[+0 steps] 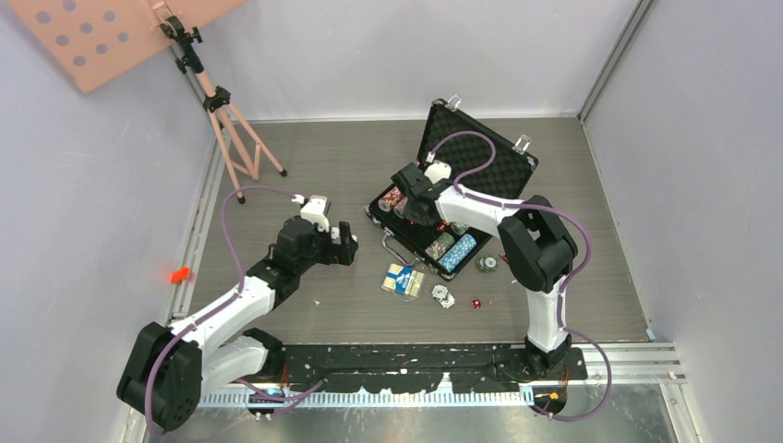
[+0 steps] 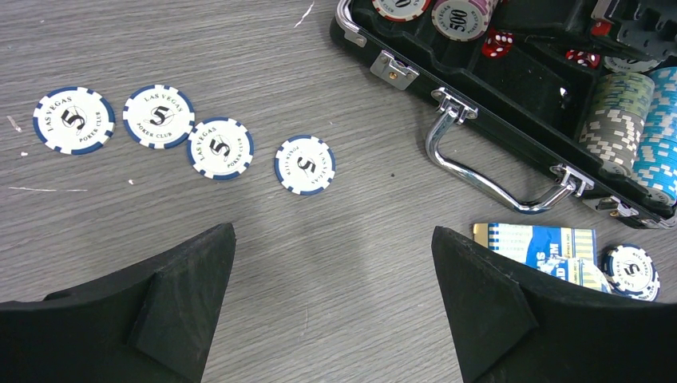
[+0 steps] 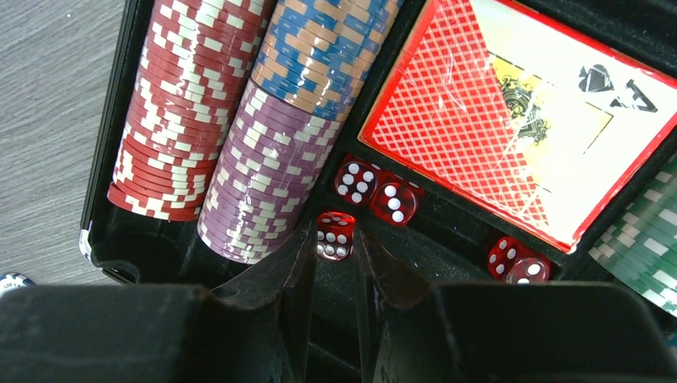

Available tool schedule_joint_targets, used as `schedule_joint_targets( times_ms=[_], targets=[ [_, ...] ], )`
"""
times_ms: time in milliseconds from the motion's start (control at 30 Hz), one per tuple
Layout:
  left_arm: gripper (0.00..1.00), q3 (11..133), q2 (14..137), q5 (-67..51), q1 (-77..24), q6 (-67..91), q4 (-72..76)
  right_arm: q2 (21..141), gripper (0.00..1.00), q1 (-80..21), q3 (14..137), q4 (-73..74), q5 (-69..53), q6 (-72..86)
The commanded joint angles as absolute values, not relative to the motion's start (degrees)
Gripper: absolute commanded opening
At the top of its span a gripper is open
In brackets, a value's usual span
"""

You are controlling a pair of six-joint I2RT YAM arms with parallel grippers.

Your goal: Pack up texas hold em set

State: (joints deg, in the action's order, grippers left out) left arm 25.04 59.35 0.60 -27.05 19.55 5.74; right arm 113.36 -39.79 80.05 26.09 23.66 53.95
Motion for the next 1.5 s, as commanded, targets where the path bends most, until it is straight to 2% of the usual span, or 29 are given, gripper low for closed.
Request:
schedule_joint_targets(
  times_ms=[0,400,733,1467],
  targets=[
    [0.97,25.8,59.1,1.6,-27.3,19.8,8.2,110.4,0.31,-40.2,78.4,26.8,23.4,54.8],
    [0.97,26.1,60.0,1.5,-27.3,19.6,8.2,108.1,0.31,-40.2,77.4,27.4,23.1,53.5],
    [0.97,26.2,60.4,1.4,-27.3,19.5,8.3,109.6,0.41,-40.3,79.6,26.5,19.2,50.2],
    [0.97,26.5,61.3,1.0,-27.3,19.4,8.4,108.7,0.25,-40.3,81.2,29.5,21.7,49.2]
  ],
)
